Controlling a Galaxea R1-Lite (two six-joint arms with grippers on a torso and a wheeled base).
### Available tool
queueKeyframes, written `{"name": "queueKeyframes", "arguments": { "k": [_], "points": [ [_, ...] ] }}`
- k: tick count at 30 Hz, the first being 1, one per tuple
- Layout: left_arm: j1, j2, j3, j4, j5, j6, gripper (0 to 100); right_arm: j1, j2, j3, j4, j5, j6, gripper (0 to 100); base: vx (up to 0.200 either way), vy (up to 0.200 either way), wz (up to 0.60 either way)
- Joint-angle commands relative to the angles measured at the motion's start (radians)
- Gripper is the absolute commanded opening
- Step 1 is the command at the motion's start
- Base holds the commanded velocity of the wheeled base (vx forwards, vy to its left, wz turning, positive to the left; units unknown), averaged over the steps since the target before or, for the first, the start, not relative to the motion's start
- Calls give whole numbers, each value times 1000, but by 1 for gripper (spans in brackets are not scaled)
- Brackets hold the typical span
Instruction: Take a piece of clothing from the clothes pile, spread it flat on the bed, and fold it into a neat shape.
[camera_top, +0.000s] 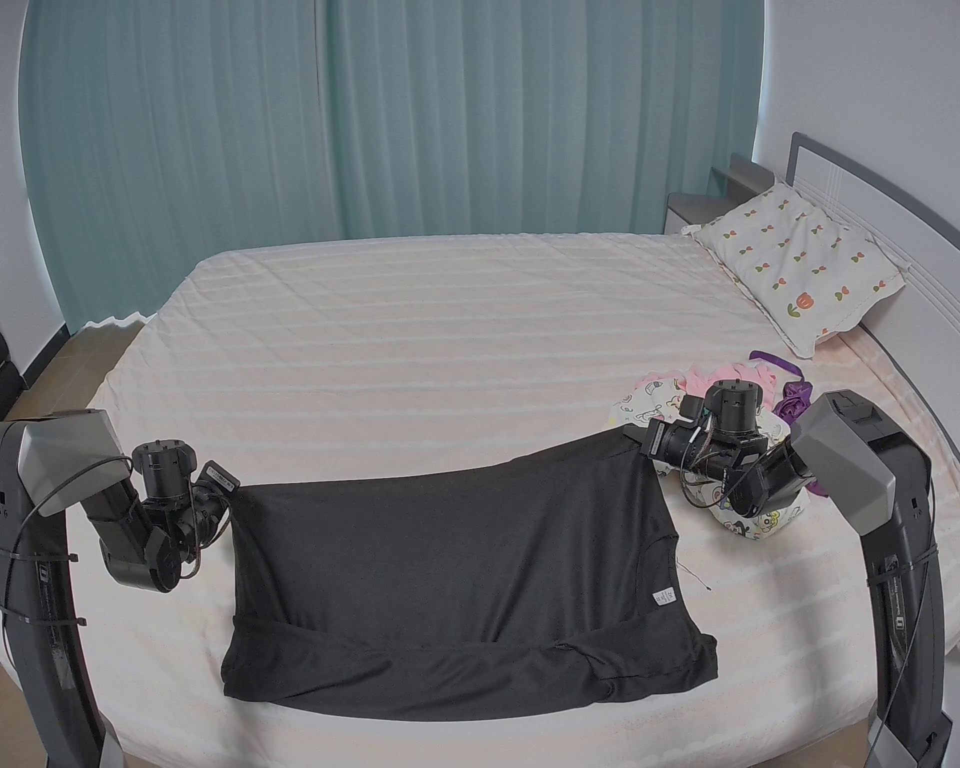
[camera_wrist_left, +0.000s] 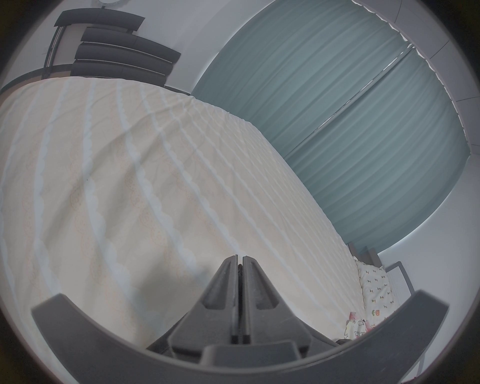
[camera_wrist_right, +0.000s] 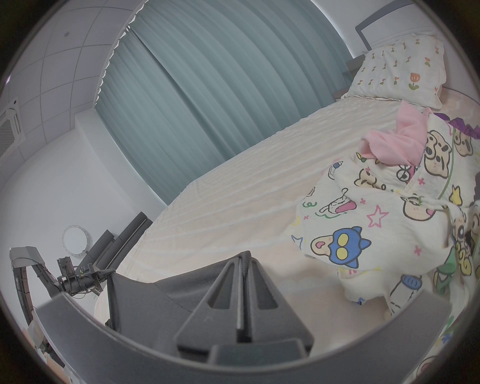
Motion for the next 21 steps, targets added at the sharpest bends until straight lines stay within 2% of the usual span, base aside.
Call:
{"name": "queueKeyframes", "arguments": {
  "k": [1,16,21],
  "points": [
    [2,-2,-1,-1,0,-2,0,0,-15,5,-2,0,7,0,0,0,0],
    [8,-9,4,1,-4,14,0,-2,-46,60,-9,3,18,0,0,0,0],
    [11,-13,4,2,-6,37,0,-14,-107,127,-9,32,48,0,0,0,0]
  ]
}}
